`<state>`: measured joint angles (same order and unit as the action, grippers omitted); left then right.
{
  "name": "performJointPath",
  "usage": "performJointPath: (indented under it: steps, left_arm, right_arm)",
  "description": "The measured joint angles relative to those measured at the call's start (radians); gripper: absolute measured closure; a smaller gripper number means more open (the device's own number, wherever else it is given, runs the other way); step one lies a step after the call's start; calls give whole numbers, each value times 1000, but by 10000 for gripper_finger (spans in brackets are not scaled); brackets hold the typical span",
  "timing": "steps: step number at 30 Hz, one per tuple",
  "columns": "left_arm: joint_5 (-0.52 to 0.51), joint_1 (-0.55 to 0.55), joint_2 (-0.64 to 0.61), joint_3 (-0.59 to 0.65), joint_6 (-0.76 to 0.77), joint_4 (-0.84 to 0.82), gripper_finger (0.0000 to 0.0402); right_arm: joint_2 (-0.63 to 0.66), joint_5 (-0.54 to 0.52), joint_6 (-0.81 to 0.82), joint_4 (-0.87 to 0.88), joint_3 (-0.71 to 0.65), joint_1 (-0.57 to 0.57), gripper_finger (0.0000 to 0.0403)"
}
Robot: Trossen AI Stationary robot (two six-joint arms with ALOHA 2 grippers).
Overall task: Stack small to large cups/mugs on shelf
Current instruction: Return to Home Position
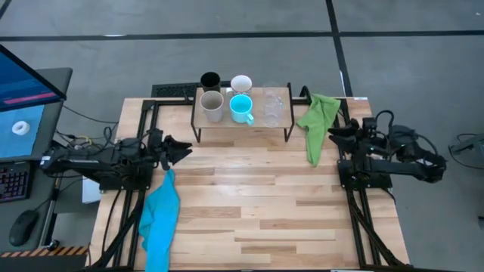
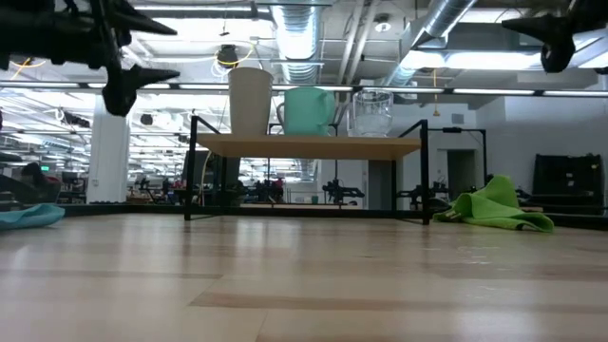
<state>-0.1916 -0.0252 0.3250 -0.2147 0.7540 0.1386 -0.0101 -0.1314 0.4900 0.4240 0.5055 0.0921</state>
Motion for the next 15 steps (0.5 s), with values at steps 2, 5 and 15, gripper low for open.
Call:
performJointPath:
  steps: [2, 5, 15]
  left_arm:
    - [-15, 5, -21, 26, 0, 1, 141]
    - [-25, 7, -44, 53, 1, 3, 141]
    - [-52, 8, -44, 72, 140, -106, 141]
  right_arm:
    - [-1, 0, 0, 4, -9, 0, 187]
    - [0, 0, 9, 12, -21, 0, 187]
    - [-1, 3, 141, 142, -22, 0, 187]
